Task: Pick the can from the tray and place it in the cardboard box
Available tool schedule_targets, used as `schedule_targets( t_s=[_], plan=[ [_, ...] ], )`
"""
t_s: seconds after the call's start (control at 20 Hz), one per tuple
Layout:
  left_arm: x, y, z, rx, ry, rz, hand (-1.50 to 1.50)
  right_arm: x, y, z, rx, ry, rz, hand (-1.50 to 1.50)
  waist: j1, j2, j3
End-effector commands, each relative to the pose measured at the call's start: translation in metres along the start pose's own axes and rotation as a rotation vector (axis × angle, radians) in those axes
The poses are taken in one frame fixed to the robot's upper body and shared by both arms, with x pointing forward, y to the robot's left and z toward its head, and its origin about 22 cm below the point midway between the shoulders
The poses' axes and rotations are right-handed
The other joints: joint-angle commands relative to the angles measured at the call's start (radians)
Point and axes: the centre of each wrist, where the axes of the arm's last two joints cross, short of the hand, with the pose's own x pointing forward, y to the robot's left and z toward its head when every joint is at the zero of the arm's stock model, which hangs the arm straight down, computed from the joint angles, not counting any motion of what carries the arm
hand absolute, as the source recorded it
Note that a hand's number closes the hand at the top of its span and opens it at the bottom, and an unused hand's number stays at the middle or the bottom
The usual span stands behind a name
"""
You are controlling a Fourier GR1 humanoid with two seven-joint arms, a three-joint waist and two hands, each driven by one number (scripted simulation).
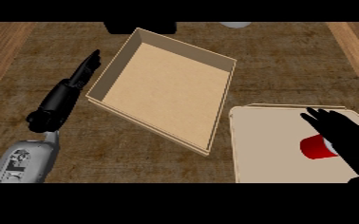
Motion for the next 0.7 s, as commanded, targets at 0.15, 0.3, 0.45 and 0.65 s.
schedule_targets(
  t_s=[0.15, 0.3, 0.45, 0.65],
  plan=[
    [-0.005, -0.008, 0.024, -0.013, 0.008, 0.021, 0.00, 0.005, 0.016, -0.008, 0.015, 0.050, 0.036, -1.50, 0.004, -0.001, 0.000],
    [-0.001, -0.003, 0.010, -0.002, 0.004, -0.007, 0.00, -0.005, 0.031, -0.017, 0.021, 0.074, 0.044, -1.50, 0.002, 0.000, 0.000],
    [-0.002, -0.005, -0.010, -0.006, -0.008, -0.003, 0.00, -0.034, 0.020, -0.013, 0.011, 0.085, 0.031, -1.50, -0.004, 0.001, 0.000],
    [0.013, -0.012, -0.005, -0.004, -0.012, -0.005, 0.00, -0.026, 0.033, -0.031, 0.048, 0.054, 0.006, -1.50, 0.000, 0.000, 0.000]
  ],
)
